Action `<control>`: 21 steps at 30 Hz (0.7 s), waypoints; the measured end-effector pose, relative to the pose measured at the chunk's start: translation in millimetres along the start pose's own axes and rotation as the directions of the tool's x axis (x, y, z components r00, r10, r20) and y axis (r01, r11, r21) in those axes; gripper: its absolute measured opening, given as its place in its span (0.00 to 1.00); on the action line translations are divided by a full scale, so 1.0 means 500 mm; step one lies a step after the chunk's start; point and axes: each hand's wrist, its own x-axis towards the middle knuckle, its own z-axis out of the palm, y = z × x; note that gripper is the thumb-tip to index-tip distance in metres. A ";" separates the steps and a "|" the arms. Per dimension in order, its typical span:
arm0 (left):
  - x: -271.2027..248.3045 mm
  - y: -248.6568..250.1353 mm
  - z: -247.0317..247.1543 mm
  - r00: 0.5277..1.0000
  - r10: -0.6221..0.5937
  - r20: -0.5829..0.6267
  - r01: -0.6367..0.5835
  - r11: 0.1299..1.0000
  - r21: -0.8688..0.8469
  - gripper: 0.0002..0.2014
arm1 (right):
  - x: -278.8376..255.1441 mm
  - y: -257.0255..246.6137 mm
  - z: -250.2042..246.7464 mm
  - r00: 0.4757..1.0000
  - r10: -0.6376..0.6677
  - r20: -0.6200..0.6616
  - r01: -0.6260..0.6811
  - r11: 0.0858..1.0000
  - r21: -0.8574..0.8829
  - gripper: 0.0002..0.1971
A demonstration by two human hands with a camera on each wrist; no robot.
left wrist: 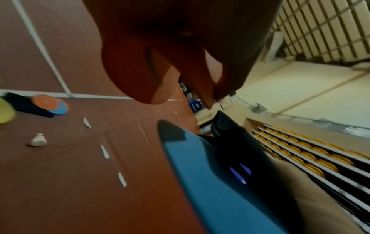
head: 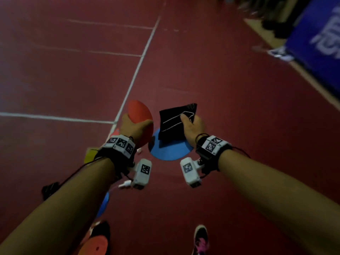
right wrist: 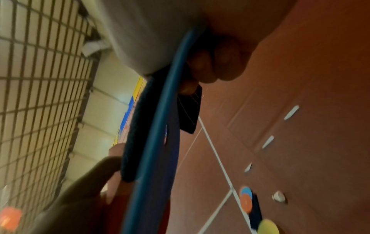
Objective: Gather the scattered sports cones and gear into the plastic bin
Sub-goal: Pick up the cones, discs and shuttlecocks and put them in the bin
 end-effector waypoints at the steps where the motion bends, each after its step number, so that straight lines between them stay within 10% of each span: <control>1: -0.020 0.027 0.049 0.998 0.013 0.055 -0.014 1.000 0.013 0.42 | -0.003 0.014 -0.066 0.998 0.015 -0.068 -0.014 1.000 0.015 0.12; 11: -0.297 0.218 0.630 0.840 0.172 0.514 -0.214 0.977 0.023 0.38 | -0.092 0.215 -0.742 0.787 0.200 -0.584 -0.098 0.975 0.201 0.13; 21: -0.616 0.283 1.184 0.638 0.199 0.744 -0.363 0.930 0.062 0.40 | -0.160 0.434 -1.290 0.570 0.317 -0.758 -0.057 0.936 0.348 0.14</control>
